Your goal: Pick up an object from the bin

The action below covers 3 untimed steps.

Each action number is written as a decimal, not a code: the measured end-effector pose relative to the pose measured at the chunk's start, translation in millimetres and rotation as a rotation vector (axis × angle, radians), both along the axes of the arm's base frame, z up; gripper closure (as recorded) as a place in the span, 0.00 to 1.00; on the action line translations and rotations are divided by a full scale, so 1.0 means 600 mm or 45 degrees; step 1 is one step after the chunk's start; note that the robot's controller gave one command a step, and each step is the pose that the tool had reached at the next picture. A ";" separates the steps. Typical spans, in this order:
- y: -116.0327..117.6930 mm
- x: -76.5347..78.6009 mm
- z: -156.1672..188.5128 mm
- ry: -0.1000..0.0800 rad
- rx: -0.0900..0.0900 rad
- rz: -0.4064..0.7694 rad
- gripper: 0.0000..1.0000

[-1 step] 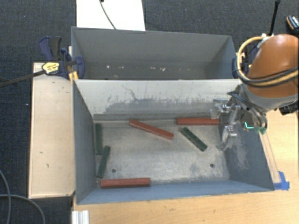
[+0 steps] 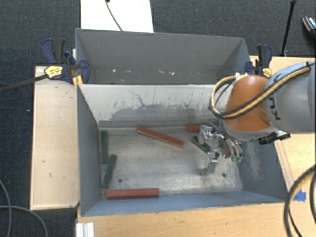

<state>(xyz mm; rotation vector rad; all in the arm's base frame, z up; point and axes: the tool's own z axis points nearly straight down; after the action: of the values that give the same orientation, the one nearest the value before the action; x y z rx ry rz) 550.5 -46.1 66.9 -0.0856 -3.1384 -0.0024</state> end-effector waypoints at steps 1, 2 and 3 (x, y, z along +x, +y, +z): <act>0.126 0.042 0.024 -0.010 0.003 -0.167 0.00; 0.145 0.070 0.006 -0.010 -0.001 -0.084 0.00; 0.144 0.070 0.007 -0.010 -0.002 -0.079 1.00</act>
Offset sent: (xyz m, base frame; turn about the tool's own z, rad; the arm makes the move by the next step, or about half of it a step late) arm 0.0233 0.0703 0.0132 0.1371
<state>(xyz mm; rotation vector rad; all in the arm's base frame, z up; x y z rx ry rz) 592.5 40.2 71.0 -0.1839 -3.1421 -0.0006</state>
